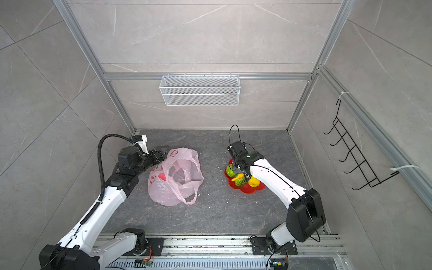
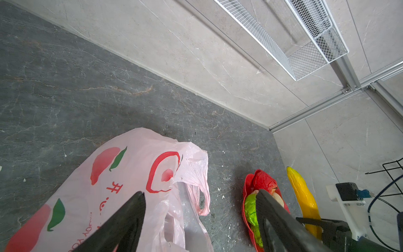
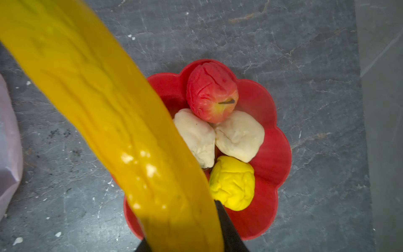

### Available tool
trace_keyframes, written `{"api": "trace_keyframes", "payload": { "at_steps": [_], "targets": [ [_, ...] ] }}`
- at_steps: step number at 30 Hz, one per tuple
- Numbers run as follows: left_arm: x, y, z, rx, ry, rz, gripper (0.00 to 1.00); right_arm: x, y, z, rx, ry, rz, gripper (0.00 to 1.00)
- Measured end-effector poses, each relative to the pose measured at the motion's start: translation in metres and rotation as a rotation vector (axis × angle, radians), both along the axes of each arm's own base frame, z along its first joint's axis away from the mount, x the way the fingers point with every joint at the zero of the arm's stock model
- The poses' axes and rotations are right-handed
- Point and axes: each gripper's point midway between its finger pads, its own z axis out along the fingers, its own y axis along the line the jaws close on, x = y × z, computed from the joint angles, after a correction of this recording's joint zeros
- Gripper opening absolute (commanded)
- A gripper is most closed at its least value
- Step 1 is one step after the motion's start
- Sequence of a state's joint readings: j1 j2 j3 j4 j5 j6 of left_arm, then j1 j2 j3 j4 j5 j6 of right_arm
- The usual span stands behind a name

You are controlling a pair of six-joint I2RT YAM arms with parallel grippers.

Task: Take the fake fruits out of the plastic bag
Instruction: 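Lower the banana with right gripper onto the fruits on the red plate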

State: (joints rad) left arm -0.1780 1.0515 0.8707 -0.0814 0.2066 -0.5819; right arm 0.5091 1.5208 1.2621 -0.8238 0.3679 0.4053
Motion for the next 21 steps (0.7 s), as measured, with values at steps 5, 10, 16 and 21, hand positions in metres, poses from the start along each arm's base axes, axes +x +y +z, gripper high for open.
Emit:
{"api": "trace_keyframes", "payload": {
  "at_steps": [5, 10, 16, 21],
  "targets": [
    [0.0, 0.001, -0.001, 0.005, 0.003, 0.002, 0.82, 0.004, -0.019, -0.024, -0.046, 0.084, -0.02, 0.28],
    [0.0, 0.001, -0.002, 0.009, 0.004, 0.004, 0.81, 0.007, -0.03, -0.051, -0.057, 0.17, -0.037, 0.29],
    [-0.002, 0.003, -0.002, 0.013, 0.009, 0.01, 0.81, 0.007, -0.038, -0.068, -0.052, 0.224, -0.049, 0.31],
    [-0.002, 0.003, -0.003, 0.014, 0.014, 0.011, 0.81, 0.008, -0.039, -0.074, -0.046, 0.246, -0.042, 0.34]
  ]
}}
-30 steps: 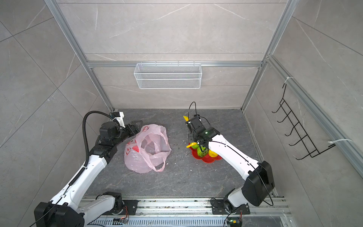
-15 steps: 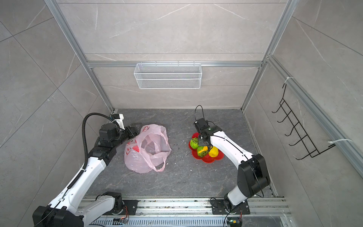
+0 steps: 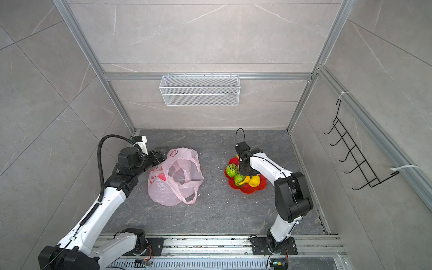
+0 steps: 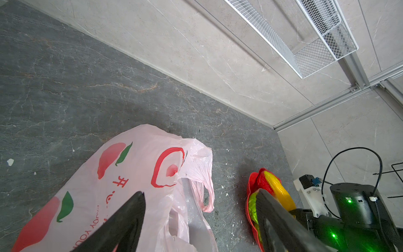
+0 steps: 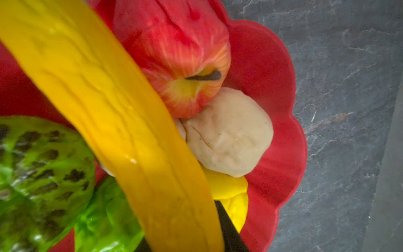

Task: Take the fake fruits out of the plastic bag
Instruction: 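Lower the banana with right gripper onto the fruits on the red plate, then open right gripper to release the banana and lift away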

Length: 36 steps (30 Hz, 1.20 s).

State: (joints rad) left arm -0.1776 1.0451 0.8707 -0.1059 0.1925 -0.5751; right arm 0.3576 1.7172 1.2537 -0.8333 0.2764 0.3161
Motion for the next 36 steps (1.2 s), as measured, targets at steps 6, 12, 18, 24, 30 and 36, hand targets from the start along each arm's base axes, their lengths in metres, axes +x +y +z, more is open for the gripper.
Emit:
{"api": "trace_keyframes", "payload": {
  "at_steps": [6, 12, 18, 24, 30, 36],
  "targets": [
    [0.0, 0.0, 0.0, 0.0, 0.0, -0.001, 0.81, -0.001, 0.001, -0.006, 0.007, 0.022, 0.007, 0.39],
    [0.0, 0.0, 0.0, 0.0, 0.0, -0.001, 0.81, -0.002, 0.001, -0.008, 0.012, 0.028, 0.006, 0.45],
    [0.0, 0.0, 0.0, 0.0, 0.0, -0.001, 0.81, -0.002, 0.001, -0.008, 0.011, 0.028, 0.007, 0.47],
    [-0.001, 0.0, -0.003, 0.001, 0.005, -0.001, 0.81, -0.002, 0.0, -0.006, 0.012, 0.024, 0.006, 0.53],
    [-0.002, 0.001, -0.008, 0.006, 0.02, 0.003, 0.82, -0.006, 0.002, 0.007, 0.043, 0.006, 0.009, 0.61],
    [-0.004, 0.005, -0.012, 0.032, 0.032, 0.018, 0.83, -0.014, 0.006, 0.035, 0.102, -0.045, 0.013, 0.68]
  ]
}}
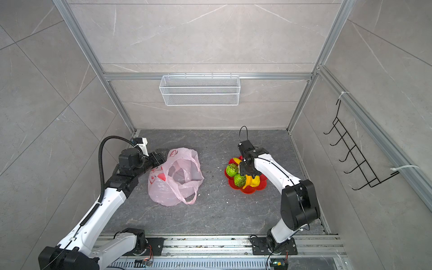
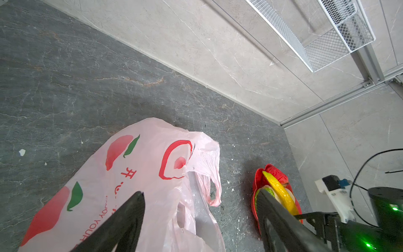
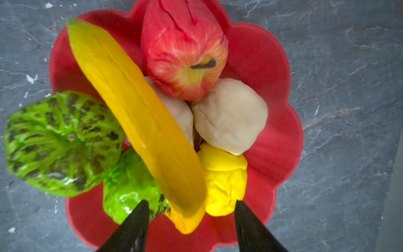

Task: Take the fake fruits out of the plastic bag
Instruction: 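Open right gripper to release the banana and lift away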

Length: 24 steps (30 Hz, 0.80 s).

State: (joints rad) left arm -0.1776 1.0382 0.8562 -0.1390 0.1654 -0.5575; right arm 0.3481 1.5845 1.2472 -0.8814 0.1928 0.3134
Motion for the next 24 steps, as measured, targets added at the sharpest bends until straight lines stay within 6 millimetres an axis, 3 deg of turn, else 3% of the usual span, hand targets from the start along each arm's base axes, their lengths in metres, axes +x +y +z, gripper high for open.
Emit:
{"api": "trace_keyframes", "payload": {
  "at_steps": [7, 9, 12, 16, 24],
  "targets": [
    [0.002, 0.009, -0.002, 0.039, -0.001, 0.04, 0.93, -0.004, -0.014, 0.037, 0.032, -0.085, -0.037, 0.69],
    [0.002, 0.011, -0.002, 0.054, -0.003, 0.046, 0.98, 0.0, -0.029, 0.045, 0.039, -0.109, -0.085, 0.64],
    [0.003, 0.014, -0.002, 0.07, -0.005, 0.061, 0.99, 0.013, -0.066, 0.047, 0.06, -0.144, -0.217, 0.47],
    [0.001, 0.017, -0.002, 0.079, -0.002, 0.073, 0.99, 0.032, -0.112, 0.035, 0.086, -0.158, -0.385, 0.36],
    [-0.004, 0.022, -0.001, 0.087, 0.001, 0.09, 0.99, 0.059, -0.145, -0.019, 0.115, -0.072, -0.482, 0.33]
  ]
}}
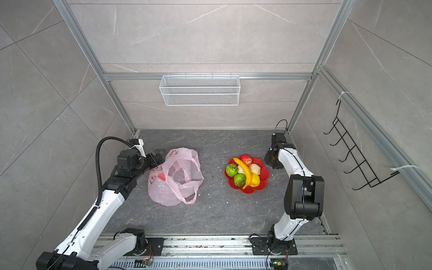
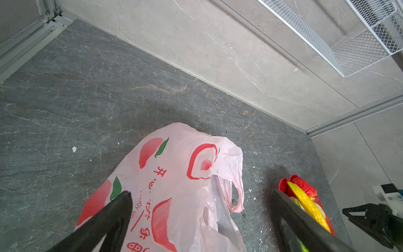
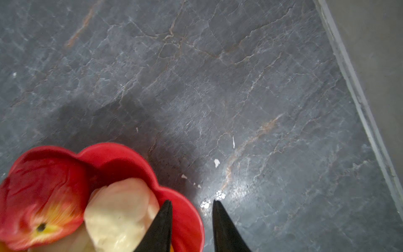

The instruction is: Take the fake fruits out of the plastic bag

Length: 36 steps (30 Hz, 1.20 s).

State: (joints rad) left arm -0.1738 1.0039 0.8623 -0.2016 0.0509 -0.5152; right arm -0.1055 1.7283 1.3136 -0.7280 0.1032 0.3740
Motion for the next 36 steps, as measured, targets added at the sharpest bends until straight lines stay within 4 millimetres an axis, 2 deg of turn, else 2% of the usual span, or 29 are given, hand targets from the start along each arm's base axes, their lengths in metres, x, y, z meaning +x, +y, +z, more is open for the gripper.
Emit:
{"api": "trace_keyframes", "payload": {
  "at_steps": [6, 10, 17, 30, 36],
  "targets": [
    [-0.001, 0.0, 0.001, 0.0, -0.003, 0.001, 1.0, 0.02, -0.015, -0.021, 0.006, 0.02, -0.033, 0.32],
    [-0.003, 0.002, 0.006, 0.002, -0.016, 0.01, 0.99, 0.03, -0.015, -0.035, 0.017, 0.035, -0.029, 0.32],
    [-0.007, 0.01, 0.005, 0.02, -0.01, 0.046, 1.0, 0.032, -0.009, -0.054, 0.056, 0.066, -0.02, 0.31],
    [-0.009, 0.044, -0.024, 0.068, 0.06, 0.174, 0.99, 0.036, 0.041, -0.063, 0.099, 0.056, 0.055, 0.31],
    [-0.013, 0.048, -0.028, 0.068, 0.066, 0.185, 0.99, 0.034, 0.059, -0.068, 0.108, 0.059, 0.065, 0.31]
  ]
}}
